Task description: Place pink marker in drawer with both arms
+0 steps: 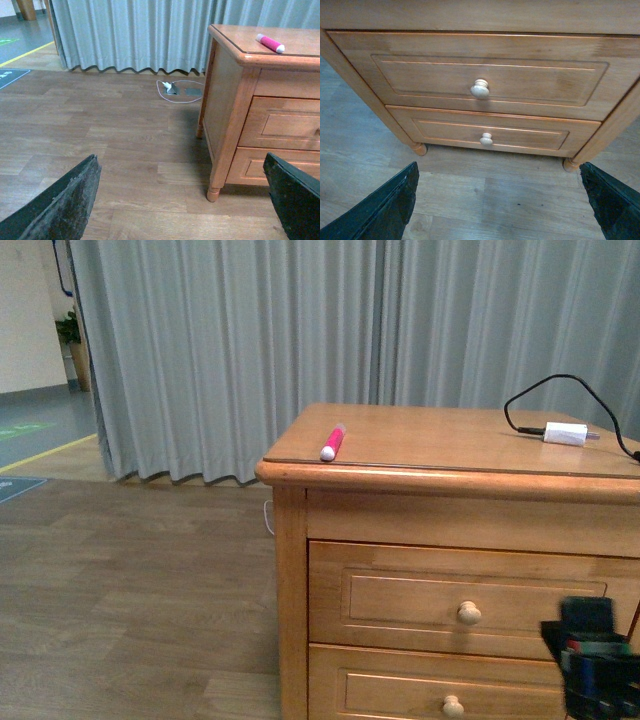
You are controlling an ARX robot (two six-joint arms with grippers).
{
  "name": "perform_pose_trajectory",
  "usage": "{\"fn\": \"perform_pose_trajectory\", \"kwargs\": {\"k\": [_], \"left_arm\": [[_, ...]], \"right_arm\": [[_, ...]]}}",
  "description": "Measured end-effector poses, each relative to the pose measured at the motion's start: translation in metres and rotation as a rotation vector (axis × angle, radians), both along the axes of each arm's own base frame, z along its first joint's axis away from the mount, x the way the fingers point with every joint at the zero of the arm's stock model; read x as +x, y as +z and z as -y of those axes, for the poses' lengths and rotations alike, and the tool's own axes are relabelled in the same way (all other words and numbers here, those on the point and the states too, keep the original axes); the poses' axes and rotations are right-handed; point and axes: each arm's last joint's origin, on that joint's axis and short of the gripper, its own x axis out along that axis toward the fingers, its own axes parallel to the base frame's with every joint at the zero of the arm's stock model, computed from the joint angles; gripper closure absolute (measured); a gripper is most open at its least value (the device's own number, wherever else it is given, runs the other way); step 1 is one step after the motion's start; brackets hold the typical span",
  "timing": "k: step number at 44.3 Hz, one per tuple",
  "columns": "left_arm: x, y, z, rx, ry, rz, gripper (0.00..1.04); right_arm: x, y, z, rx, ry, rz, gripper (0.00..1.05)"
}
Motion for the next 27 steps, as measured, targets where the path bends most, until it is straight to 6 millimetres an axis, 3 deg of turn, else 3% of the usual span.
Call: {"fn": "perform_pose_trajectory", "kwargs": {"k": [13, 19, 27], "left_arm": [[0.000, 0.000, 0.000, 0.000, 0.000, 0.000, 0.06], [0.000, 0.000, 0.000, 0.000, 0.000, 0.000, 0.06], [0.000, 0.000, 0.000, 0.000, 0.000, 0.000, 0.06]], "right_arm": [[0.108, -0.043, -0.038, -0.057, -0.020, -0.043, 0.08], [0.136, -0.055, -0.045, -0.078, -0.054, -0.033, 0.08], [0.152, -0.068, -0.044, -0.084, -0.080, -0.036, 0.08]]}}
